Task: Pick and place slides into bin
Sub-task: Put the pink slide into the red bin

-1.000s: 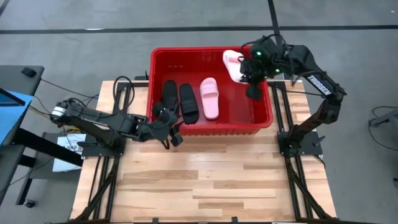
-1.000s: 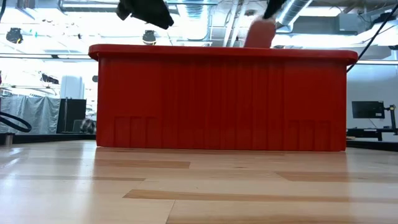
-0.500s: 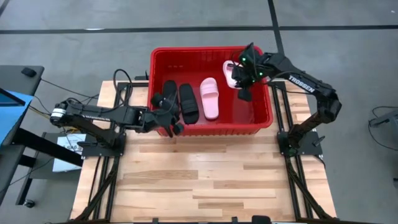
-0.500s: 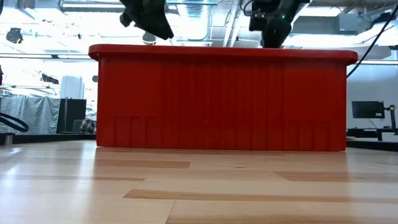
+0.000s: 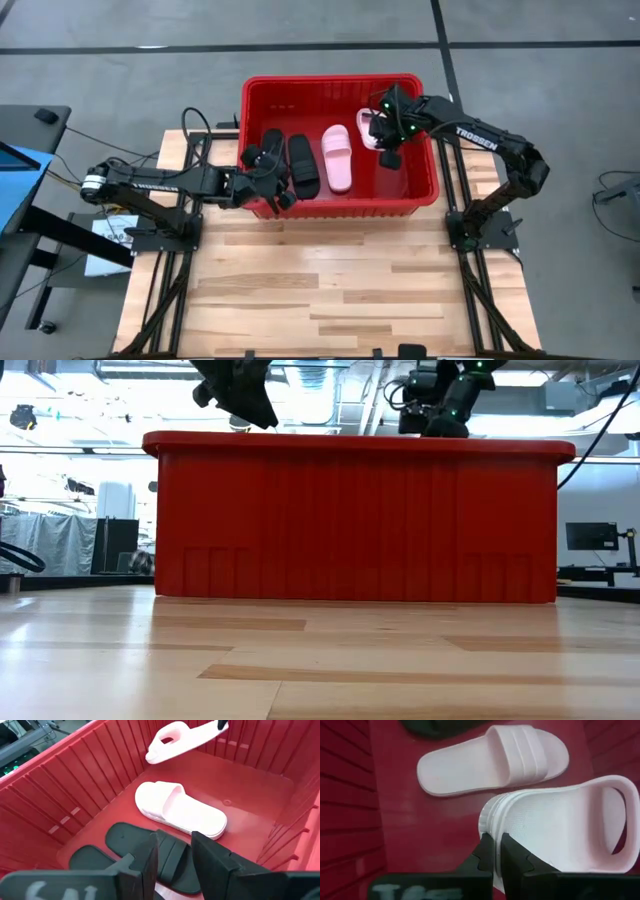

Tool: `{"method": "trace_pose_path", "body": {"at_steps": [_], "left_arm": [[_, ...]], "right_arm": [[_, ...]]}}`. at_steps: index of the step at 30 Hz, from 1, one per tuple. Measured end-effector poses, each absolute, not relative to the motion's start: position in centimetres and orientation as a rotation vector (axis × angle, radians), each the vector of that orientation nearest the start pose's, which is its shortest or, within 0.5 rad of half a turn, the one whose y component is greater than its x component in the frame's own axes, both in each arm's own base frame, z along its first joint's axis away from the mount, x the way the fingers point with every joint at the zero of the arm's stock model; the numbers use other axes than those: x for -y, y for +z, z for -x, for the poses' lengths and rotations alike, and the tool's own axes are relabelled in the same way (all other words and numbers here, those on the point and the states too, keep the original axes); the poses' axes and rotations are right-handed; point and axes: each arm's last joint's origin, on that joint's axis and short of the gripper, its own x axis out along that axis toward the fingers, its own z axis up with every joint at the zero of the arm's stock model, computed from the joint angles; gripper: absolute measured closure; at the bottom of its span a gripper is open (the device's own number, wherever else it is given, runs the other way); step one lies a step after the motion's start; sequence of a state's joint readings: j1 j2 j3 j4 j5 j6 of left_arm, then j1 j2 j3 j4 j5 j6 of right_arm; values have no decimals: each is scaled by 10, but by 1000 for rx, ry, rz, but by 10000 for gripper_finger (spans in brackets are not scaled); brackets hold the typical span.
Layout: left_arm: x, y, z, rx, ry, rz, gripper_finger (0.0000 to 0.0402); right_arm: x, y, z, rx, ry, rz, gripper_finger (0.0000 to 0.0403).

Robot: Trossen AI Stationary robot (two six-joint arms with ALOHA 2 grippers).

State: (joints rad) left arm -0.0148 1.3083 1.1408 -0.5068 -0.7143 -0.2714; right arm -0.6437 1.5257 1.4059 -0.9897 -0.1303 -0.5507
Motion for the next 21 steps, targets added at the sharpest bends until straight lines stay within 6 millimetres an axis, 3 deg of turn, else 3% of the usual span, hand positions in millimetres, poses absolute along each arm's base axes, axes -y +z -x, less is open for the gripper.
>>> {"method": "trace_pose_path", "body": {"at_steps": [12, 21], "left_arm": [[-15, 321, -273, -544, 751, 7, 294], [-15, 321, -273, -543, 751, 7, 294]], "right_arm": [[178, 280, -244, -1126, -158, 52, 403], [179, 271, -245, -1103, -170, 54, 403]]}}
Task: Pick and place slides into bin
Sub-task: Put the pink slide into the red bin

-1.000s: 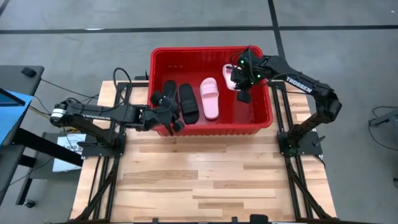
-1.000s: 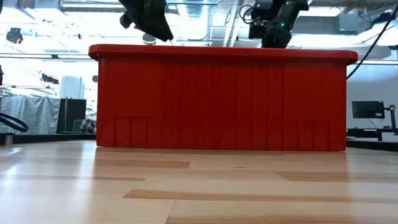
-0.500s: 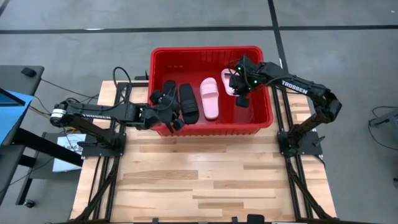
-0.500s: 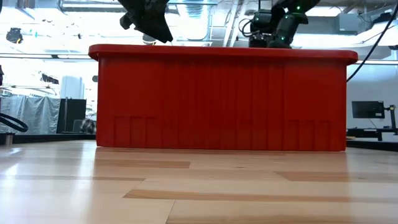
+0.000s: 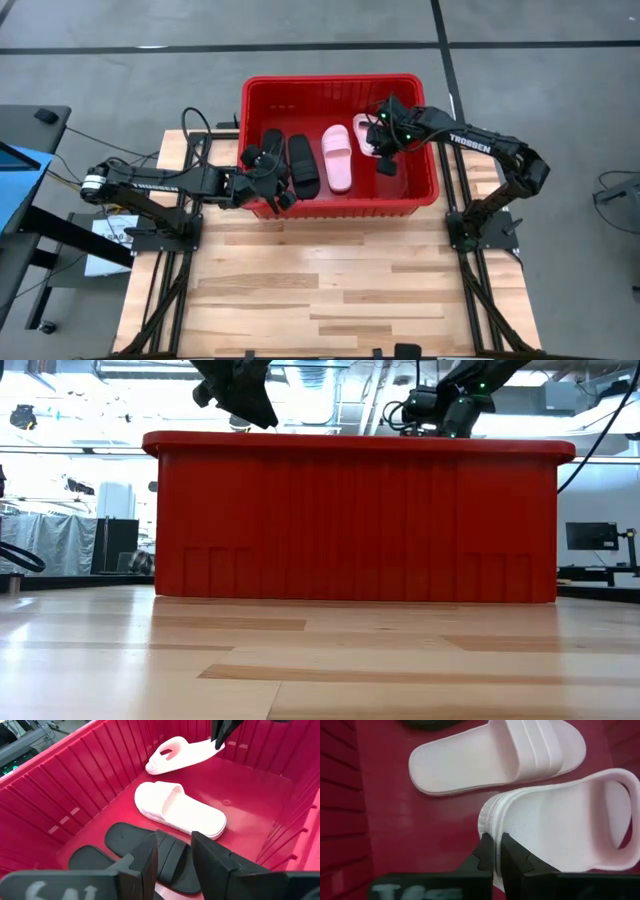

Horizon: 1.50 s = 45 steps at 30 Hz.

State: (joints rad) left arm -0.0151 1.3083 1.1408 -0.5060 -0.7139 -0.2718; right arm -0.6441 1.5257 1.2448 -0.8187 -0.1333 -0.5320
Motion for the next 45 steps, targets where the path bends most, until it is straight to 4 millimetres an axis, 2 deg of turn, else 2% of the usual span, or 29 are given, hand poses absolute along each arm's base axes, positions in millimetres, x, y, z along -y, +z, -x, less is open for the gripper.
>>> {"method": "trace_pose_path", "body": {"at_steps": [15, 33, 45], "left_arm": [[-15, 321, -273, -543, 751, 7, 294], [-15, 321, -273, -543, 751, 7, 294], [-15, 321, -273, -543, 751, 8, 294]], "right_arm": [[173, 240, -240, -1156, -146, 18, 403], [158, 240, -250, -1158, -72, 86, 403], [156, 240, -251, -1160, -62, 89, 401]]}}
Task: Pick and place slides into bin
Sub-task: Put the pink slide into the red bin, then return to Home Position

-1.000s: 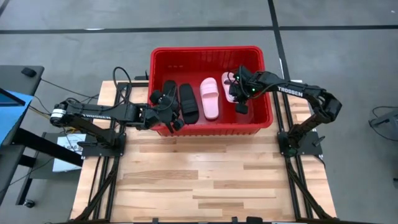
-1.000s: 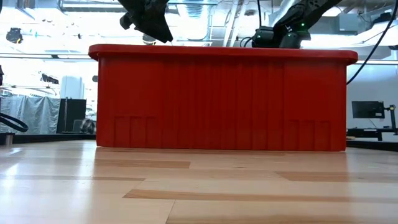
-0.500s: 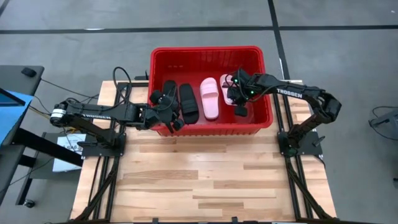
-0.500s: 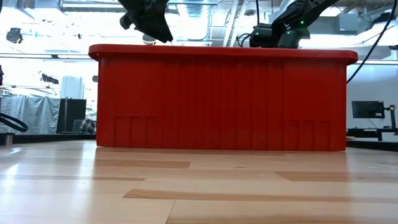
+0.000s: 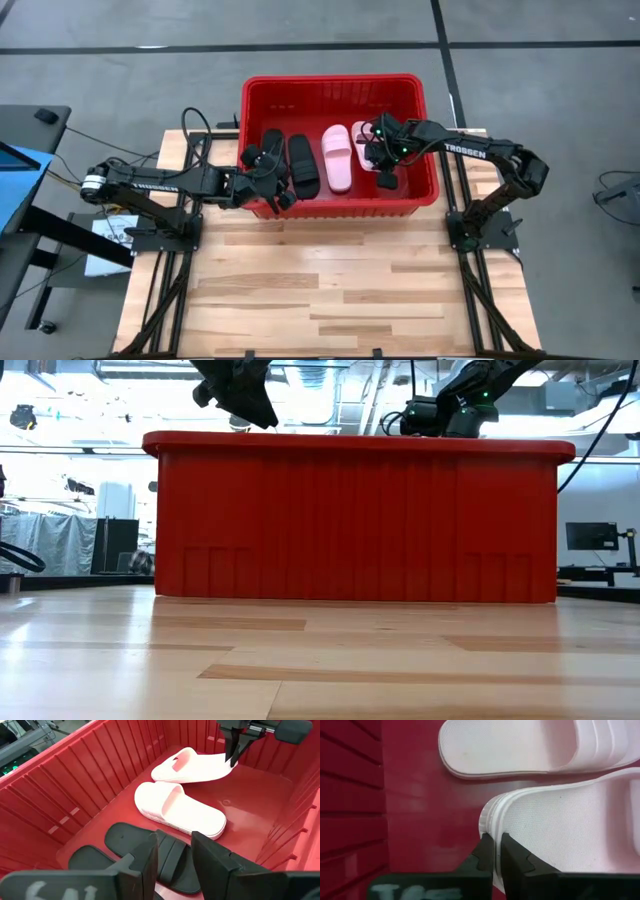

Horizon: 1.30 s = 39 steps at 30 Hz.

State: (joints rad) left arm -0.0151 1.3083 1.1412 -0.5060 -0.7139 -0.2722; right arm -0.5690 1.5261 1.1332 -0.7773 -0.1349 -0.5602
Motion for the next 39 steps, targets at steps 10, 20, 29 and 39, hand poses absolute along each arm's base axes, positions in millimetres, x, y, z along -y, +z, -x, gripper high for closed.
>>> {"method": "trace_pose_path", "body": {"at_steps": [10, 20, 29, 39], "left_arm": [[-15, 321, -273, -543, 750, 8, 294], [-15, 321, -274, -546, 738, 12, 294], [-13, 320, -274, -557, 691, 30, 294], [-13, 320, -274, -557, 691, 29, 294]], "right_arm": [[156, 240, -251, -1161, -63, 90, 353], [156, 240, -251, -1160, -63, 90, 347], [156, 240, -251, -1160, -64, 89, 330], [156, 240, -251, -1162, -67, 91, 249]]}}
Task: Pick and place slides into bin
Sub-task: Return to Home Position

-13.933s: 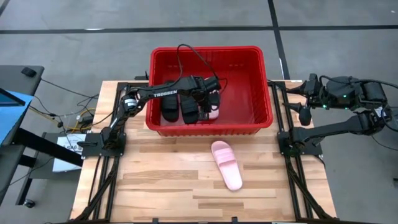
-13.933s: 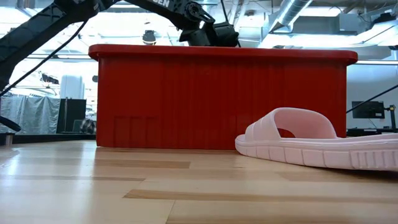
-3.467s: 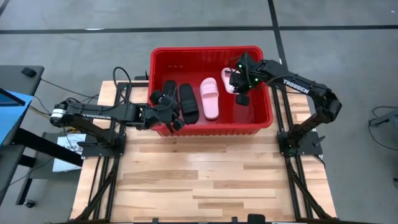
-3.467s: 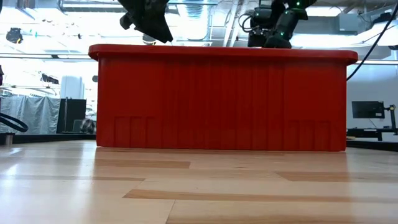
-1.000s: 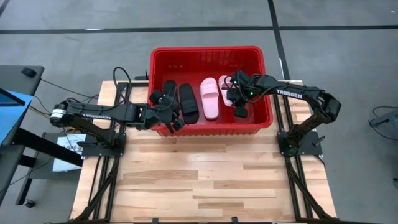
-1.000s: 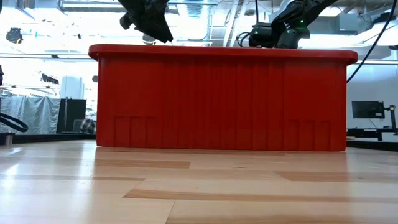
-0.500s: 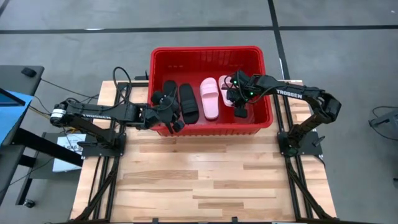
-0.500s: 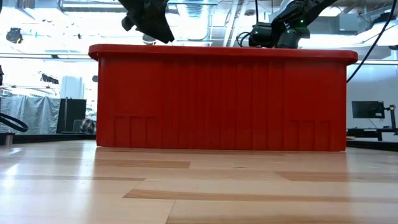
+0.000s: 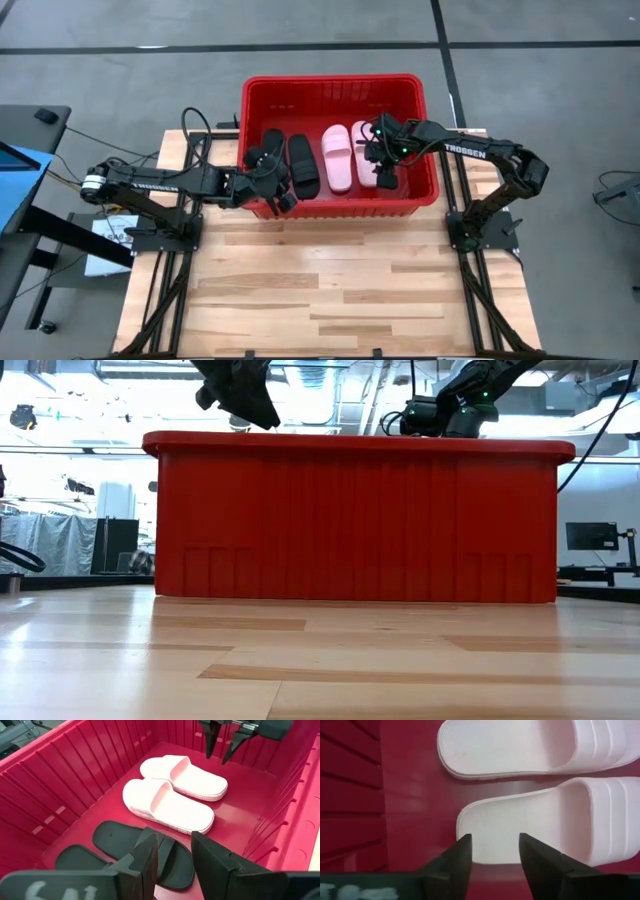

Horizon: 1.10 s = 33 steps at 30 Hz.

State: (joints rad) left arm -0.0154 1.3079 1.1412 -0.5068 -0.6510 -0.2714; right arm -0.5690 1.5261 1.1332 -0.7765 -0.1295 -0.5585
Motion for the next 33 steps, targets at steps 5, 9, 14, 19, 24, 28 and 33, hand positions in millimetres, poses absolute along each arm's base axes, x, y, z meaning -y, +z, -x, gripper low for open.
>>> {"method": "trace_pose_path", "body": {"at_steps": [5, 9, 14, 19, 24, 28, 33], "left_arm": [[-13, 320, -274, -557, 691, 29, 294], [-13, 320, -274, -557, 692, 29, 294], [-14, 328, -271, -542, 702, -7, 294], [-15, 366, -255, -438, 724, -60, 294], [-16, 422, -218, -255, 723, -55, 294], [-11, 460, -180, -60, 637, -32, 294], [-2, 485, -134, 120, 385, -74, 294]], "right_arm": [[156, 240, -251, -1162, -67, 91, 229], [156, 241, -251, -1154, -70, 95, 225], [160, 257, -257, -1148, -160, 125, 227], [163, 303, -265, -1092, -255, 195, 224], [155, 370, -271, -938, -297, 232, 223], [137, 429, -268, -776, -312, 252, 226], [103, 498, -244, -470, -233, 220, 226]]}}
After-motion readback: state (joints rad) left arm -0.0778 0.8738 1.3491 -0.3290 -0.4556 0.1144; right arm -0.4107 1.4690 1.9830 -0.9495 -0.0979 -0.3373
